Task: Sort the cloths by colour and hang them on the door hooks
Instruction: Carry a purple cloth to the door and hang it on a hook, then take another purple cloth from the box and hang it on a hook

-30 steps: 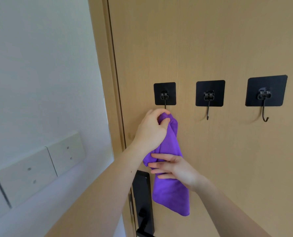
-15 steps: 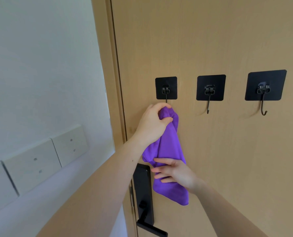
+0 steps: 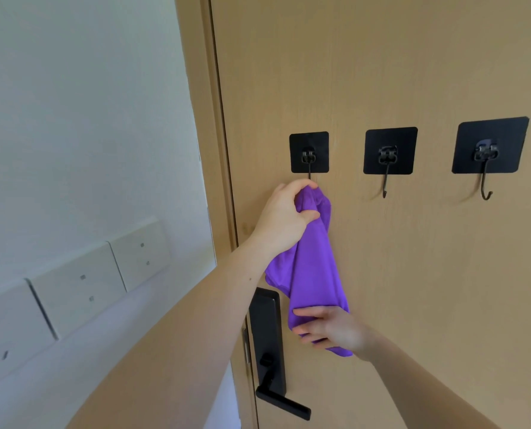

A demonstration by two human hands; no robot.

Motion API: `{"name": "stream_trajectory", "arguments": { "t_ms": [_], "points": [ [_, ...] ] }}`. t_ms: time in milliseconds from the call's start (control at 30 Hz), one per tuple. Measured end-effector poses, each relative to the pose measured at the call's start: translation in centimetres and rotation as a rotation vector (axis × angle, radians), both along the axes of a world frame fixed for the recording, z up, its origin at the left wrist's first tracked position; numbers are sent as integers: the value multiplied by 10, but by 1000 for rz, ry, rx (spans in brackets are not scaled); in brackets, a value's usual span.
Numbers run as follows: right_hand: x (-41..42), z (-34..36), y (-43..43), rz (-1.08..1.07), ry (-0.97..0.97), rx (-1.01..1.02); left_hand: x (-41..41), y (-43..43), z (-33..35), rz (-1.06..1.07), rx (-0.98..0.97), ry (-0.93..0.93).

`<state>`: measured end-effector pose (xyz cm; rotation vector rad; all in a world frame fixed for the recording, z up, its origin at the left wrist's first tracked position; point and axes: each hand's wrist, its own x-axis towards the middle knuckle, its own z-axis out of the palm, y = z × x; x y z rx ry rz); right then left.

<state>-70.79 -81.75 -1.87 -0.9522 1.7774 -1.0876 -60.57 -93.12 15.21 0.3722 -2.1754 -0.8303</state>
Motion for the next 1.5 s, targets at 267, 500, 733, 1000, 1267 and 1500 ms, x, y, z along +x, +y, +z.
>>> {"name": "stream_trajectory", "arguments": {
  "t_ms": [267,500,733,1000,1267,1500],
  "points": [
    [5,-7,-5,-7,93,111,1,0,0,-14,24,6],
    [20,14,-4,88,127,182,3,1,-5,-39,71,59],
    [45,42,11,31,23,-37,24,8,-29,53,128,149],
    [75,51,27,-196,0,-268,87,37,-56,129,282,234],
    [115,48,54,-240,-44,-346,163,93,-93,225,537,223],
    [146,46,80,-95,-18,-358,211,156,-126,446,615,191]
  ]
}}
